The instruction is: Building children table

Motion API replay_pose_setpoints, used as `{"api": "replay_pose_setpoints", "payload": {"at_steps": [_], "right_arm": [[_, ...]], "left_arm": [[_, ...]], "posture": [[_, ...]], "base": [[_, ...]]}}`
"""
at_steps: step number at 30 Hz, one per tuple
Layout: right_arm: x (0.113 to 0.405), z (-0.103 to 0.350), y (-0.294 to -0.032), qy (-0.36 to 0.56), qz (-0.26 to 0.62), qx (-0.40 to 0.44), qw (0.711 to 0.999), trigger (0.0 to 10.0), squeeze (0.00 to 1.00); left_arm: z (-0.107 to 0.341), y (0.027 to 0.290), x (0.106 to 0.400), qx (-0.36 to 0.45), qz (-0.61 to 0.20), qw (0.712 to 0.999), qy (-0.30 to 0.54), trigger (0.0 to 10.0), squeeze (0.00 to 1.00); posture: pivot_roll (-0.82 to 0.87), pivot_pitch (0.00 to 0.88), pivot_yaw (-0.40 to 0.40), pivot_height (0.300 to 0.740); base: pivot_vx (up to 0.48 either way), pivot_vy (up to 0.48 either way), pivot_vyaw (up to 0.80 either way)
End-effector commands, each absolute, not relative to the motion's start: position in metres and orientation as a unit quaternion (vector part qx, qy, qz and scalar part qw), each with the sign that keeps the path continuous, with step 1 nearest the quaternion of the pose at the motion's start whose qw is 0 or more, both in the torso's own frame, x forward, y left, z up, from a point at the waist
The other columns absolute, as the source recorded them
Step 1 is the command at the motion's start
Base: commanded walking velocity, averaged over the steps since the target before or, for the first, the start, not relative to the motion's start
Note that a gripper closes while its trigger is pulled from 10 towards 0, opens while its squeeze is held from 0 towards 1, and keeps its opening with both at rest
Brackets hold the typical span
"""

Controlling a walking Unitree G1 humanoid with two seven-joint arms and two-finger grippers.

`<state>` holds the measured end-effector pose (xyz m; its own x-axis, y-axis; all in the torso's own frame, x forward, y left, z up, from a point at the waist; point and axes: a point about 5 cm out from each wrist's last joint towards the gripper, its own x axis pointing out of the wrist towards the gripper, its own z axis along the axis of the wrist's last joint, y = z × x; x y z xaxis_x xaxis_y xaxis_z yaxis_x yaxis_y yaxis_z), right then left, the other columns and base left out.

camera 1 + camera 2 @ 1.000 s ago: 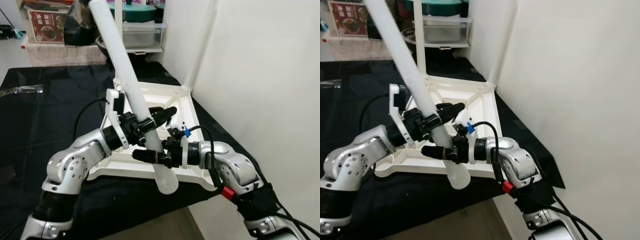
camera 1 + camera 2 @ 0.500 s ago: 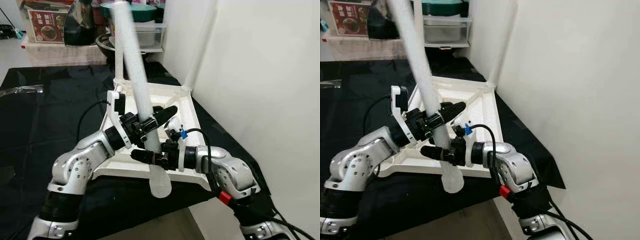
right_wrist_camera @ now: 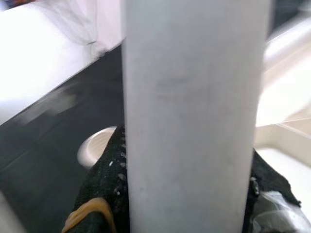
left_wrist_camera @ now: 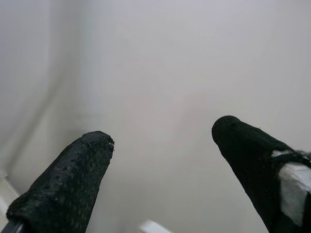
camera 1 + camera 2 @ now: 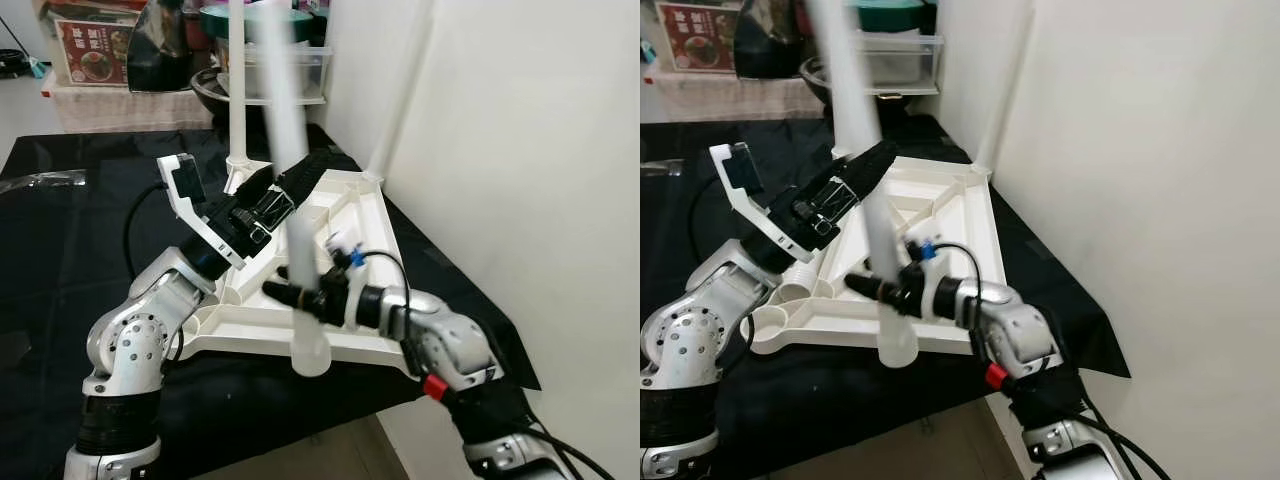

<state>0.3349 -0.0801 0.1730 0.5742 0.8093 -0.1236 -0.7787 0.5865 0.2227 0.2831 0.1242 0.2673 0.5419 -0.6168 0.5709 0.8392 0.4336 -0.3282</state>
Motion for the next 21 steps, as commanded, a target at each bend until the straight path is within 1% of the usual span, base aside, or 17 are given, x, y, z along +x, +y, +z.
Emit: {"api": "replay_pose_setpoints", "payload": {"at_steps": [1, 3, 4, 6, 7, 8, 9, 12, 13, 14, 15, 16, 18, 19, 21], "right_arm": [[0.365, 0.200, -0.126, 0.026, 0.303, 0.050, 0.951, 0.0, 0.00], [0.365, 0.200, -0.126, 0.026, 0.303, 0.050, 0.951, 0.0, 0.00], [0.372, 0.212, -0.143, -0.003, 0.259, 0.053, 0.964, 0.0, 0.00], [0.372, 0.212, -0.143, -0.003, 0.259, 0.053, 0.964, 0.0, 0.00], [0.376, 0.224, -0.158, -0.030, 0.227, 0.058, 0.972, 0.0, 0.00], [0.376, 0.224, -0.158, -0.030, 0.227, 0.058, 0.972, 0.0, 0.00], [0.377, 0.232, -0.168, -0.043, 0.214, 0.065, 0.974, 0.0, 0.00], [0.376, 0.235, -0.172, -0.044, 0.216, 0.085, 0.972, 0.0, 0.00], [0.373, 0.235, -0.171, -0.037, 0.231, 0.104, 0.967, 0.0, 0.00], [0.373, 0.235, -0.171, -0.037, 0.231, 0.104, 0.967, 0.0, 0.00], [0.371, 0.234, -0.168, -0.032, 0.247, 0.114, 0.962, 0.0, 0.00], [0.369, 0.233, -0.167, -0.034, 0.252, 0.115, 0.960, 0.0, 0.00], [0.370, 0.232, -0.168, -0.039, 0.247, 0.109, 0.962, 0.0, 0.00], [0.376, 0.231, -0.180, -0.058, 0.194, 0.070, 0.977, 0.0, 0.00], [0.376, 0.231, -0.180, -0.058, 0.194, 0.070, 0.977, 0.0, 0.00]], "left_arm": [[0.258, 0.126, 0.280, -0.284, -0.420, 0.844, -0.175, 10.0, 1.00], [0.258, 0.126, 0.280, -0.284, -0.420, 0.844, -0.175, 10.0, 1.00], [0.252, 0.135, 0.280, -0.281, -0.388, 0.861, -0.175, 10.0, 1.00], [0.252, 0.135, 0.280, -0.281, -0.388, 0.861, -0.175, 10.0, 1.00], [0.246, 0.142, 0.278, -0.282, -0.364, 0.871, -0.172, 10.0, 1.00], [0.246, 0.142, 0.278, -0.282, -0.364, 0.871, -0.172, 10.0, 1.00], [0.239, 0.147, 0.273, -0.287, -0.348, 0.877, -0.163, 10.0, 1.00], [0.231, 0.148, 0.267, -0.288, -0.341, 0.882, -0.149, 10.0, 1.00], [0.224, 0.148, 0.262, -0.291, -0.334, 0.886, -0.135, 10.0, 0.82], [0.224, 0.148, 0.262, -0.291, -0.334, 0.886, -0.135, 10.0, 0.82], [0.219, 0.147, 0.260, -0.290, -0.329, 0.890, -0.123, 10.0, 0.67], [0.215, 0.147, 0.259, -0.285, -0.324, 0.895, -0.114, 10.0, 0.59], [0.213, 0.148, 0.259, -0.279, -0.320, 0.899, -0.109, 10.0, 0.59], [0.209, 0.150, 0.262, -0.265, -0.305, 0.909, -0.099, 10.0, 0.09], [0.209, 0.150, 0.262, -0.265, -0.305, 0.909, -0.099, 10.0, 0.09]], "posture": [[0.05, 0.000, -0.116, 0.740], [0.05, 0.000, -0.116, 0.740], [0.05, 0.000, -0.116, 0.740], [0.05, 0.000, -0.116, 0.740], [0.05, 0.000, -0.120, 0.740], [0.05, 0.000, -0.120, 0.740], [0.06, 0.000, -0.122, 0.740], [0.06, 0.000, -0.122, 0.740], [0.06, 0.000, -0.122, 0.740], [0.06, 0.000, -0.122, 0.740], [0.06, 0.000, -0.122, 0.740], [0.06, 0.000, -0.122, 0.740], [0.06, 0.000, -0.121, 0.740], [0.06, 0.000, -0.118, 0.740], [0.06, 0.000, -0.118, 0.740]], "base": [[0.000, 0.000, 0.00], [0.000, 0.000, 0.00], [0.000, 0.000, 0.00], [0.000, 0.000, 0.00], [0.000, 0.000, 0.00], [0.000, 0.000, 0.00], [0.000, 0.000, 0.00], [0.000, 0.000, 0.00], [0.000, 0.000, 0.00], [0.000, 0.000, 0.00], [0.000, 0.000, 0.00], [0.000, 0.000, 0.00], [0.000, 0.000, 0.00], [0.000, 0.000, 0.00], [0.000, 0.000, 0.00]]}}
